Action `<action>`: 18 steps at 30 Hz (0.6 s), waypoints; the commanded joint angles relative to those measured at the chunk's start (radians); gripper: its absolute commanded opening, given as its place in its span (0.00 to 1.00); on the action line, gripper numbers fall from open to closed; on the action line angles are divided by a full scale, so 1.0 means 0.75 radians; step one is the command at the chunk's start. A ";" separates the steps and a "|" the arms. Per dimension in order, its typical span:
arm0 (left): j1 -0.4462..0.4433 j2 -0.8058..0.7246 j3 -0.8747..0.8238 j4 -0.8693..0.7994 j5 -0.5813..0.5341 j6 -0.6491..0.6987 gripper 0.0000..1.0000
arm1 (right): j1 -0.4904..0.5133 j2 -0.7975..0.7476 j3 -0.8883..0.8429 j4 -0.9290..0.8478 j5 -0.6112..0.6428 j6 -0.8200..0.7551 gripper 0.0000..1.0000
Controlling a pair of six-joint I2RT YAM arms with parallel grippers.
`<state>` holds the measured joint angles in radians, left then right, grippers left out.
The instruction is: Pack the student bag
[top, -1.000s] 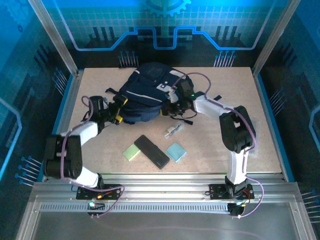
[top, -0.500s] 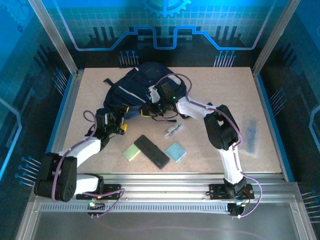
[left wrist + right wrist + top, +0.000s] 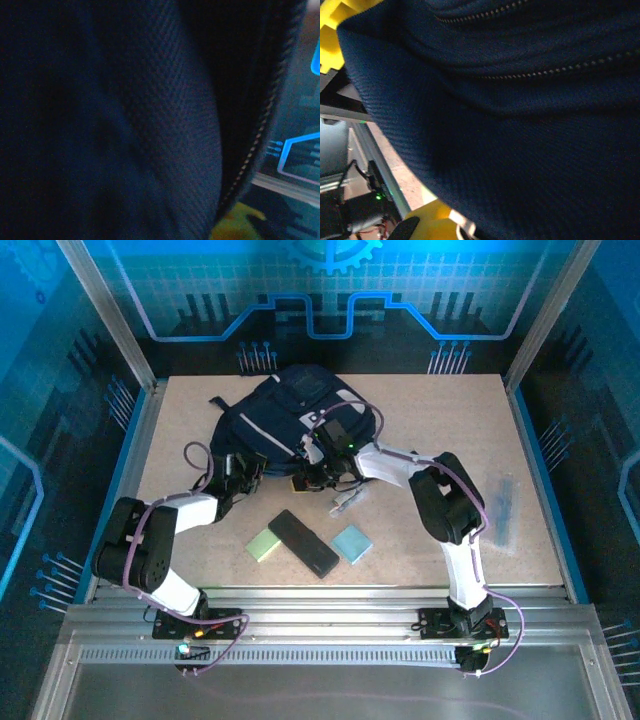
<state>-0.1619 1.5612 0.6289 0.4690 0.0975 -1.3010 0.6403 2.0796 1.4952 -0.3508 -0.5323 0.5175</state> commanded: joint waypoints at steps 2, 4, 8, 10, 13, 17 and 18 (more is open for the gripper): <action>0.040 0.000 0.081 0.008 -0.053 0.126 0.00 | -0.119 -0.109 -0.079 -0.270 0.087 -0.193 0.00; 0.056 -0.027 0.069 -0.009 -0.039 0.127 0.00 | -0.169 -0.120 -0.093 -0.311 0.220 -0.234 0.00; 0.078 -0.100 0.022 -0.055 -0.040 0.138 0.00 | -0.290 -0.138 -0.100 -0.354 0.440 -0.248 0.00; 0.085 -0.116 0.012 -0.078 -0.045 0.148 0.00 | -0.346 -0.147 -0.104 -0.357 0.479 -0.229 0.00; 0.095 -0.108 0.021 -0.085 -0.021 0.157 0.00 | -0.385 -0.175 -0.107 -0.366 0.575 -0.208 0.00; 0.094 -0.091 0.028 -0.076 -0.019 0.160 0.00 | -0.367 -0.234 -0.132 -0.337 0.664 -0.164 0.00; 0.096 -0.078 0.030 -0.070 -0.010 0.158 0.00 | -0.359 -0.251 -0.148 -0.310 0.621 -0.158 0.00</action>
<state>-0.1623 1.5230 0.6498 0.4313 0.2237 -1.2499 0.4557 1.9648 1.4193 -0.4946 -0.2951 0.3447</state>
